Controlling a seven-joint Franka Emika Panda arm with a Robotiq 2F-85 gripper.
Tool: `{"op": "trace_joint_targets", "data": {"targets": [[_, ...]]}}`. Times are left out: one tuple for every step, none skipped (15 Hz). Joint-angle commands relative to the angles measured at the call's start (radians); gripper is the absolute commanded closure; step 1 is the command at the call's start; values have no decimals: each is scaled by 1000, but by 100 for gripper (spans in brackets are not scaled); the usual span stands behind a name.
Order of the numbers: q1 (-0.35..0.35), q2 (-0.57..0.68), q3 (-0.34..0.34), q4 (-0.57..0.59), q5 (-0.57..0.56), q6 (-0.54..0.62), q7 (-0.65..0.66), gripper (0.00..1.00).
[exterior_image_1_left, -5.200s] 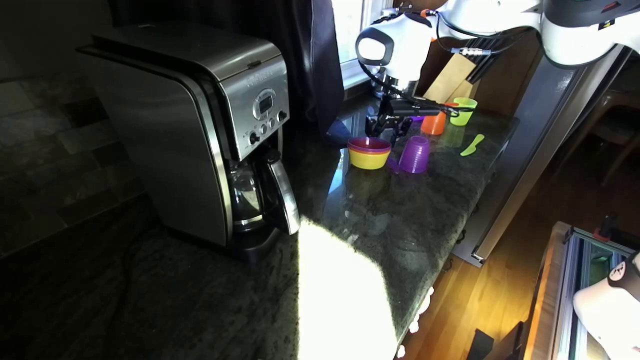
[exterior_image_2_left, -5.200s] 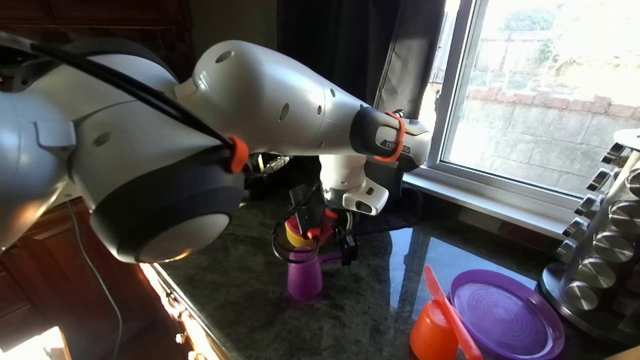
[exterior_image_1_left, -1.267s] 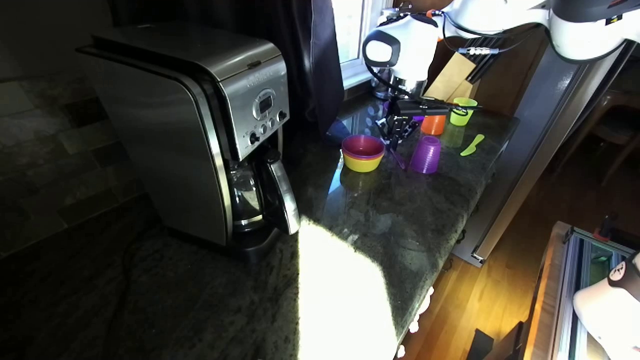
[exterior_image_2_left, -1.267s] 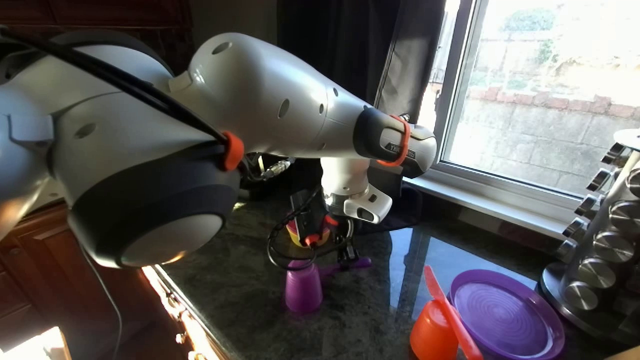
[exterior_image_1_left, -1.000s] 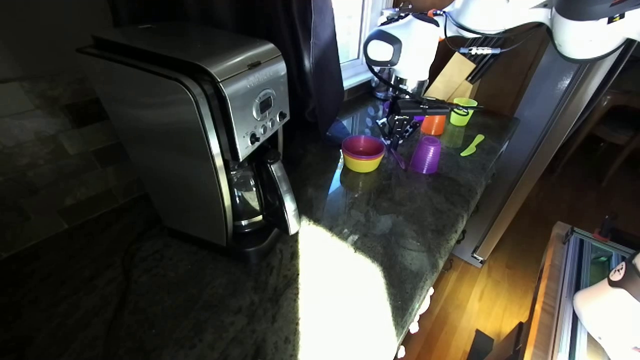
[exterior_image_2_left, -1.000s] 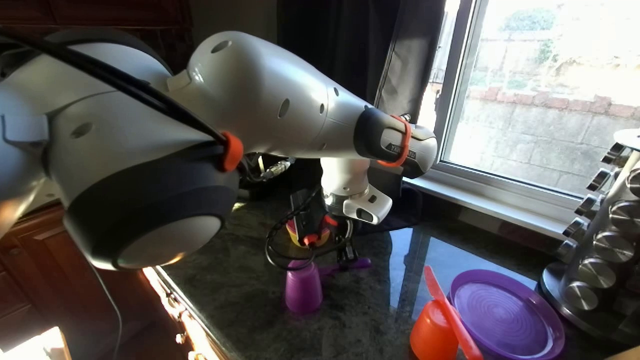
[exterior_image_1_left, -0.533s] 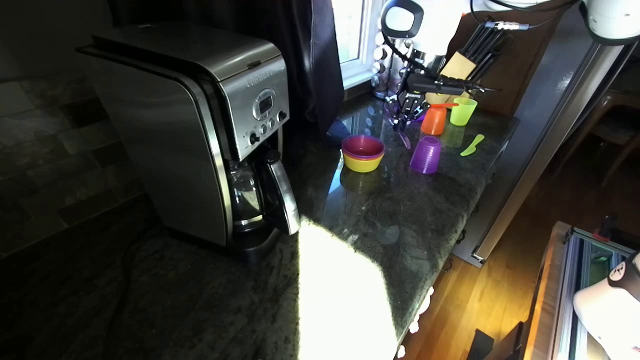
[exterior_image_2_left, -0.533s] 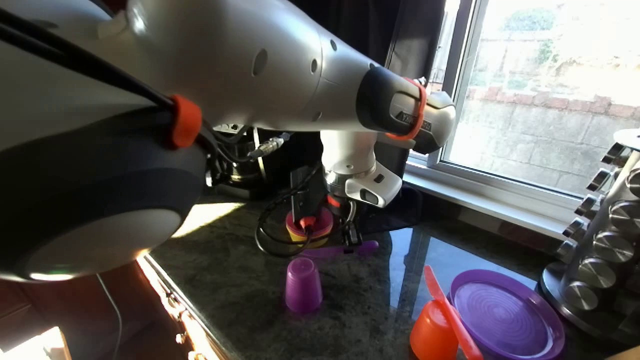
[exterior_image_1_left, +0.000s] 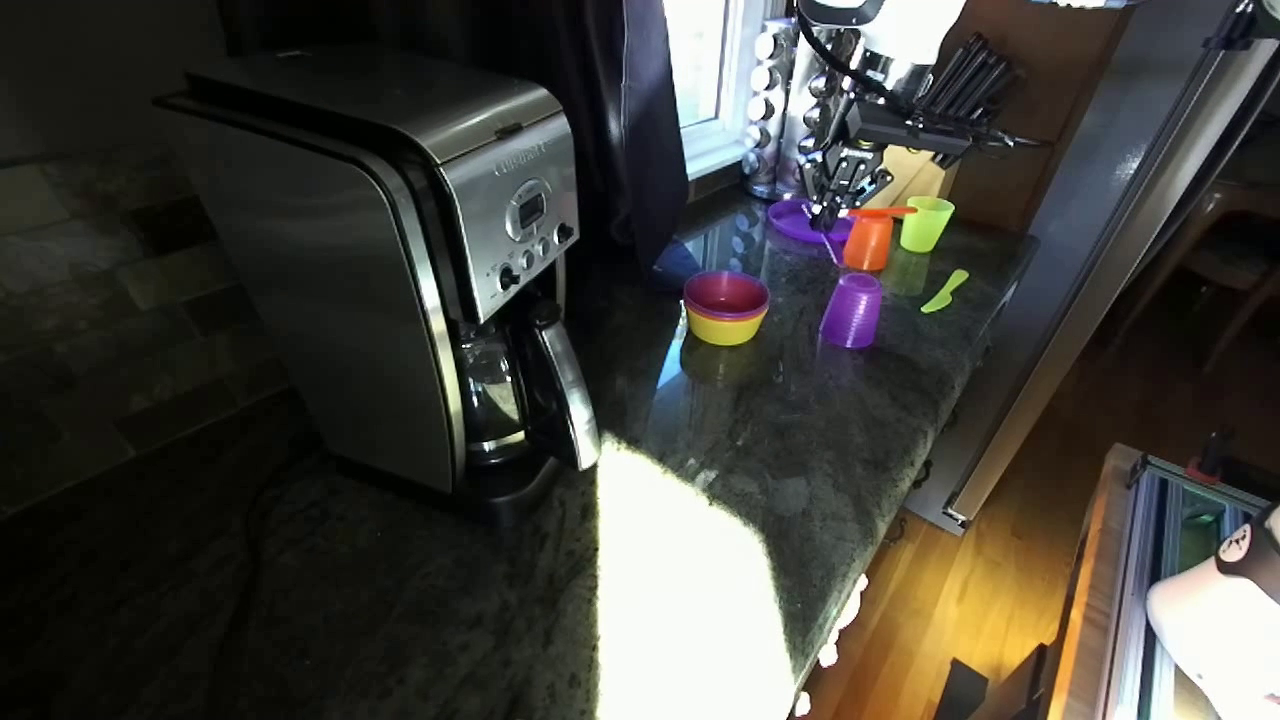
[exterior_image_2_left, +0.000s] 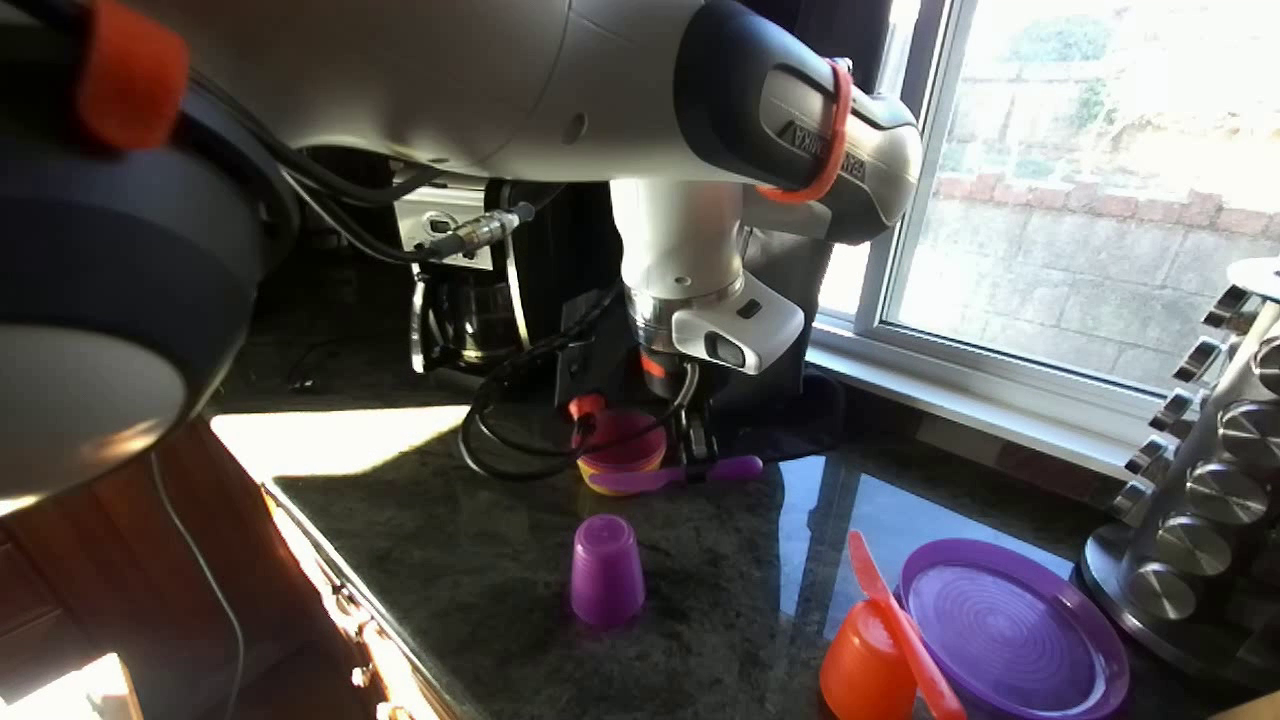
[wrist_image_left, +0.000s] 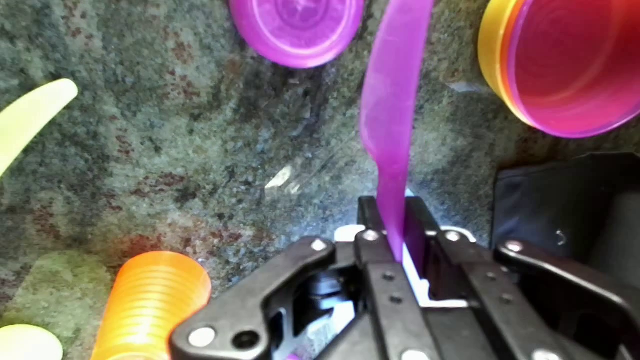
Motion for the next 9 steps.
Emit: {"op": "trace_joint_targets", "data": {"targets": [[-65, -67, 41, -121, 15, -1, 59, 96], [-76, -77, 50, -142, 15, -1, 70, 96], [-83, -88, 55, -155, 15, -1, 85, 96], [-96, -96, 69, -173, 15, -1, 94, 96], [-109, -102, 81, -189, 15, -1, 102, 96], [-120, -109, 94, -204, 15, -1, 113, 96], [-127, -118, 101, -216, 15, -1, 120, 96], [-137, -123, 111, -228, 15, -1, 124, 96], [-145, -129, 118, -236, 15, -1, 130, 96]]}}
